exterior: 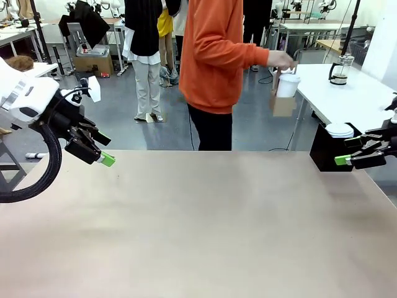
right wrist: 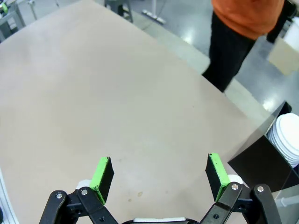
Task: Pour a drink into a cup and package it in a carrier.
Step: Insert the held 600 ml Paper Cup into the Cup Carrier.
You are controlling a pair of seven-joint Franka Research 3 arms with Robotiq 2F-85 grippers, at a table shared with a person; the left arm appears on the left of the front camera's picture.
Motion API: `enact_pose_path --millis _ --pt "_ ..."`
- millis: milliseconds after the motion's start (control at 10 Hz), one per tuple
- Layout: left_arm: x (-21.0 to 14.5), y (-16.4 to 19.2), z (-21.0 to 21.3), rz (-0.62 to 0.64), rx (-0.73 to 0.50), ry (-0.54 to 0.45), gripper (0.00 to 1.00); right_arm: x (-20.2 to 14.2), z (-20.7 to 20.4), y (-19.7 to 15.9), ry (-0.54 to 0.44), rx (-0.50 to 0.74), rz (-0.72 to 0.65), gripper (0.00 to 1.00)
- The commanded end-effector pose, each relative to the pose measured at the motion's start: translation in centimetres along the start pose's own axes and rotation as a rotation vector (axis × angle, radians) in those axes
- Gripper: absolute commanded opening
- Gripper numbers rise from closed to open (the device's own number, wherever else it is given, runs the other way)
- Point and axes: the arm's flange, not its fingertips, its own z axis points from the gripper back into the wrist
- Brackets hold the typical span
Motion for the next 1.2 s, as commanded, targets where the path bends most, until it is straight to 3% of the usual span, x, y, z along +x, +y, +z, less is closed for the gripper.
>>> enact_pose_path --millis 0,1100 --pt "-0.03 0.12 -0.16 -0.002 0.003 -0.015 1.0 0.05 -0.12 -0.47 -0.008 0.009 0.018 1.0" --pt "-0.03 0.12 -0.16 -0.002 0.003 -0.015 1.0 0.05 -0.12 -0.47 -0.008 0.009 0.018 1.0"
